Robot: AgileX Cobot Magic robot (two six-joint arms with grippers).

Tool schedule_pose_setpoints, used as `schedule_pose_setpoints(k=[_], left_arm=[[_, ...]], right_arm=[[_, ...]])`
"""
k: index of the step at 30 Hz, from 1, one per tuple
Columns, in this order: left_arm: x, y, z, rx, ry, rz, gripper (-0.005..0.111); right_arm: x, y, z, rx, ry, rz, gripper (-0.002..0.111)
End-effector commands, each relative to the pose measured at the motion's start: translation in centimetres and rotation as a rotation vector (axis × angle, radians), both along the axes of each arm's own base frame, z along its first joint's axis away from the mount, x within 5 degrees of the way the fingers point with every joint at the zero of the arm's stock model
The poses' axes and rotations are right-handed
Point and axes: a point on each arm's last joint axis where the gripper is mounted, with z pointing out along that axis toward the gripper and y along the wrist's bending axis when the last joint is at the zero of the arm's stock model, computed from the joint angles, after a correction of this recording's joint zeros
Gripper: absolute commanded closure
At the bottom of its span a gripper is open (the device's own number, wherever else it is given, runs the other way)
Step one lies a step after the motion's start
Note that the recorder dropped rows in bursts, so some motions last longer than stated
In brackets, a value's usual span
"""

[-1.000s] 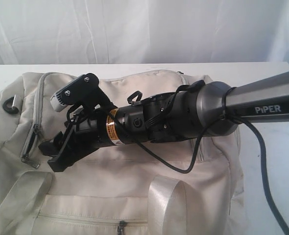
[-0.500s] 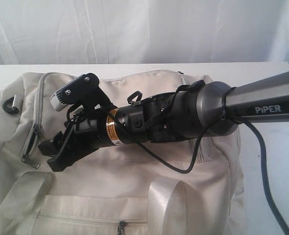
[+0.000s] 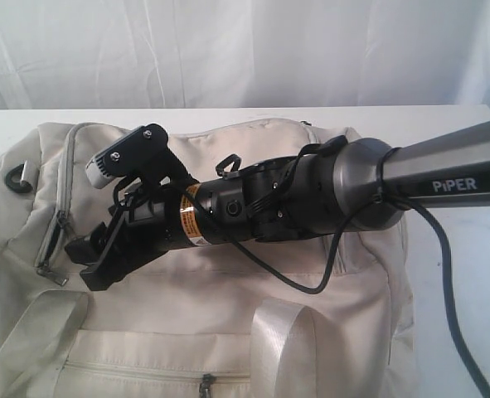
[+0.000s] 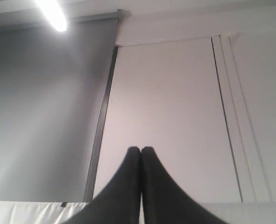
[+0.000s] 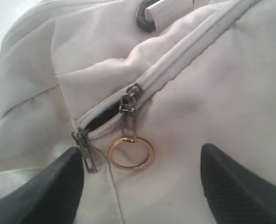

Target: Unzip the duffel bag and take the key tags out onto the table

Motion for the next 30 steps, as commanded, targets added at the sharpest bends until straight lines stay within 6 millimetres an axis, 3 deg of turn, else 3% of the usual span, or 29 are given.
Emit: schedule_pose_setpoints(k=[1,8,12,15,21,30], left_arm=[[1.5,-0.5,-0.8,0.164,0.1,0.092,0.107],[4.2,-0.3,-2.7,0.172,0.208,-0.004,0.107],[5.1,-0.9,-4.2,0.361,0.285,0.091,0.107],[4.6,-1.3,-5.1,0.398,0.297,0.096,0.107],[3.2,-1.4,-7.3,0.242,0.292,-0.044,0.107],[3.4,-1.4,-11.5,0.189,0.37,-0.11,0.107]], right_arm=[[0.0,0.1,0.3,0.011,-0.005,0.006,0.043],[0.0,0.1,0.3,0.011,-0.005,0.006,0.043],[0.0,0.1,0.3,0.009,-0.006,0.005,0.043],[0.0,0.1,0.3,0.009,-0.006,0.005,0.043],[0.0,0.1,0.3,0.008,-0.006,0.003,0.043],[0.0,0.1,0.3,0.006,-0.006,0.004,0.043]])
